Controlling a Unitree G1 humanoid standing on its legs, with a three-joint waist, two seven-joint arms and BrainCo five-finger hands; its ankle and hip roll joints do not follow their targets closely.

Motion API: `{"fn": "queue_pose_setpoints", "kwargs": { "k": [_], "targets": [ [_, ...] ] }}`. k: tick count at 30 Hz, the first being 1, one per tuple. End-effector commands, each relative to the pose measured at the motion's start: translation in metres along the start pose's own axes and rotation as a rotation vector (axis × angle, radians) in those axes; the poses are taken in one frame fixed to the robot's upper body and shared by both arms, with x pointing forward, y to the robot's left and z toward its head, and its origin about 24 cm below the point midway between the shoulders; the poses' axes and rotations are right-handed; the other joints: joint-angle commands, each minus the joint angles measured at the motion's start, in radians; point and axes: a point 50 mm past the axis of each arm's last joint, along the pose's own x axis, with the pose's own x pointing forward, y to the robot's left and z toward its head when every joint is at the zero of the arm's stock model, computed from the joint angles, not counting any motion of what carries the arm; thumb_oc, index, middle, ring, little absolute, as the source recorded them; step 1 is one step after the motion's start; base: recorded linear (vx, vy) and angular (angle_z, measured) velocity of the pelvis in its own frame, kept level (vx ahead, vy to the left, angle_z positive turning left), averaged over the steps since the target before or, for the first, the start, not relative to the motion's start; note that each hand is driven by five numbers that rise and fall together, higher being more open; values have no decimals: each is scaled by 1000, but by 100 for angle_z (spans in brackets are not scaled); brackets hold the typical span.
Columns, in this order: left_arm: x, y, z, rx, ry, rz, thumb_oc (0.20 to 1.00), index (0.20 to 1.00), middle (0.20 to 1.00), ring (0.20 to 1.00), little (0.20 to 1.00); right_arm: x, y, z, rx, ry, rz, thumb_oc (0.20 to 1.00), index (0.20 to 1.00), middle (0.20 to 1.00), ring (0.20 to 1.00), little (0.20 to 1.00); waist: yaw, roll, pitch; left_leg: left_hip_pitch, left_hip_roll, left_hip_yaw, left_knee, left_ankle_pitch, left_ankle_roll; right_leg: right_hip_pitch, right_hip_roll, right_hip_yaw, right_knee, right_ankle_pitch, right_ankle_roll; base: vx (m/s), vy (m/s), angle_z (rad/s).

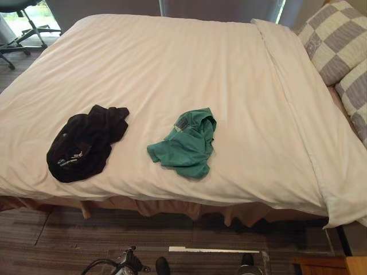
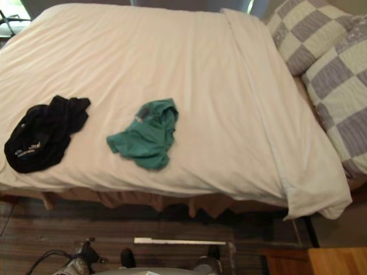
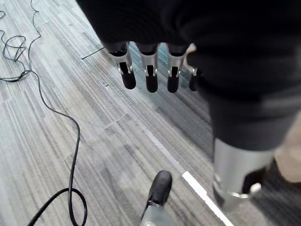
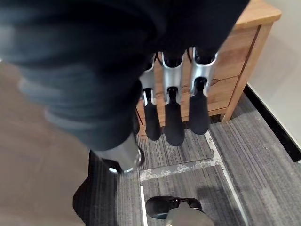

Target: Tidy up the quilt and then pick up the clothes from the bed and put them into the laundry hamper.

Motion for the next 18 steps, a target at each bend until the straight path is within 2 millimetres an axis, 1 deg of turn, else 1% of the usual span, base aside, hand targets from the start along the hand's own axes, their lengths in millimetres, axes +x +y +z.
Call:
{"fn": "queue_pose_setpoints", "kwargs": {
  "k": [1, 2, 3, 4, 5, 6, 7, 8, 9, 10, 11, 12, 13, 14, 15, 16, 17, 18],
  "targets": [
    [5, 28, 6, -22, -3, 76, 1000, 1000, 1000, 1000, 1000, 5, -2, 53, -29, -161, 11, 1000, 1000, 1000, 1000, 1000, 19, 1, 111, 35, 25, -21, -5, -60, -21, -112, 67, 57, 68, 33, 16, -101, 89, -31],
    [5, 33, 4, -61, 1, 95, 1000, 1000, 1000, 1000, 1000, 6, 2, 59, -89, -184, 49, 1000, 1000, 1000, 1000, 1000, 43, 12, 120, 41, 20, 2, -3, -66, -9, -111, 78, 26, 129, 1, 8, -53, 53, -21],
    [5, 33, 4, -62, 2, 96, 1000, 1000, 1000, 1000, 1000, 6, 2, 59, -90, -185, 50, 1000, 1000, 1000, 1000, 1000, 42, 11, 121, 43, 19, 3, -3, -67, -9, -111, 78, 27, 132, -1, 9, -35, 55, -18],
    [5, 36, 6, -91, -5, 110, 1000, 1000, 1000, 1000, 1000, 6, 3, 67, -85, -208, 54, 1000, 1000, 1000, 1000, 1000, 51, 9, 131, 37, 10, 11, 7, -75, -6, -99, 70, 2, 122, -10, 4, -9, -11, -24],
    [6, 37, 12, -113, -27, 114, 1000, 1000, 1000, 1000, 1000, 5, 4, 73, -98, -226, 69, 1000, 1000, 1000, 1000, 1000, 55, 12, 143, 22, -3, 10, 54, -82, -2, -92, 67, -4, 107, -19, 0, -55, -1, -36],
    [6, 40, 19, -138, -62, 122, 1000, 1000, 1000, 1000, 1000, 5, 5, 78, -141, -255, 91, 1000, 1000, 1000, 1000, 1000, 57, 16, 167, -31, -19, -5, 168, -113, 3, -75, 67, 4, 85, -31, -13, -187, 46, -6],
    [6, 50, 37, -174, -131, 149, 1000, 1000, 1000, 1000, 1000, 4, 3, 99, -280, -338, 104, 1000, 1000, 1000, 1000, 1000, 74, 23, 215, -156, -13, -27, 357, -127, -26, -80, 50, 17, 76, -48, -35, -223, 102, 1],
    [6, 55, 43, -169, -152, 162, 1000, 1000, 1000, 1000, 1000, 4, 2, 108, -362, -369, 100, 1000, 1000, 1000, 1000, 1000, 83, 30, 230, -205, -16, -63, 418, -96, -63, -85, 45, 18, 75, -51, -43, -219, 151, 18],
    [6, 59, 46, -149, -163, 169, 1000, 1000, 1000, 1000, 1000, 5, 4, 110, -448, -377, 108, 1000, 1000, 1000, 1000, 1000, 89, 40, 236, -227, -12, -108, 434, -69, -100, -86, 42, 16, 71, -55, -46, -96, 206, 42],
    [6, 60, 44, -136, -158, 168, 1000, 1000, 1000, 1000, 1000, 4, 5, 110, -482, -378, 127, 1000, 1000, 1000, 1000, 1000, 93, 47, 231, -216, 16, -133, 409, -61, -108, -83, 31, 12, 66, -52, -39, -3, 263, 55],
    [7, 59, 41, -129, -148, 166, 1000, 1000, 1000, 1000, 1000, 4, 8, 109, -495, -377, 147, 1000, 1000, 1000, 1000, 1000, 95, 47, 223, -199, 58, -144, 373, -68, -102, -76, 11, 10, 61, -48, -27, 83, 359, 50],
    [7, 58, 37, -122, -134, 162, 1000, 1000, 1000, 1000, 1000, 2, 12, 111, -511, -387, 171, 1000, 1000, 1000, 1000, 1000, 96, 47, 211, -165, 111, -146, 307, -62, -101, -70, -9, 11, 56, -44, -11, 170, 623, 3],
    [7, 57, 32, -87, -115, 160, 1000, 1000, 1000, 1000, 1000, 1, 16, 110, -522, -390, 196, 1000, 1000, 1000, 1000, 1000, 100, 51, 192, -138, 252, -181, 175, 23, -129, -81, -62, 36, 54, -31, 19, 148, 515, -1],
    [7, 57, 32, -86, -115, 159, 1000, 1000, 1000, 1000, 1000, 1, 16, 110, -522, -389, 196, 1000, 1000, 1000, 1000, 1000, 101, 53, 192, -129, 255, -178, 163, 28, -132, -79, -58, 36, 56, -35, 19, 137, 559, 7],
    [7, 55, 32, -64, -113, 157, 1000, 1000, 1000, 1000, 1000, 2, 15, 106, -512, -381, 205, 1000, 1000, 1000, 1000, 1000, 99, 58, 181, -119, 311, -187, 112, 77, -150, -82, -77, 45, 54, -31, 19, 70, 424, 20],
    [7, 54, 32, -48, -113, 157, 1000, 1000, 1000, 1000, 1000, 3, 12, 100, -479, -359, 206, 1000, 1000, 1000, 1000, 1000, 91, 65, 167, -128, 364, -168, 77, 133, -150, -79, -112, 40, 45, -20, 19, 99, 617, 20],
    [7, 51, 32, -33, -110, 149, 1000, 1000, 1000, 1000, 1000, 5, 8, 92, -450, -328, 204, 1000, 1000, 1000, 1000, 1000, 85, 72, 150, -135, 396, -136, 64, 165, -150, -75, -132, 35, 36, -10, 19, 152, 637, 21],
    [7, 46, 23, -30, -83, 136, 1000, 1000, 1000, 1000, 1000, 6, 6, 85, -432, -307, 215, 1000, 1000, 1000, 1000, 1000, 78, 83, 125, -105, 409, -100, 32, 163, -150, -74, -141, 30, 38, 1, 19, 176, 564, 27]
  ]
}}
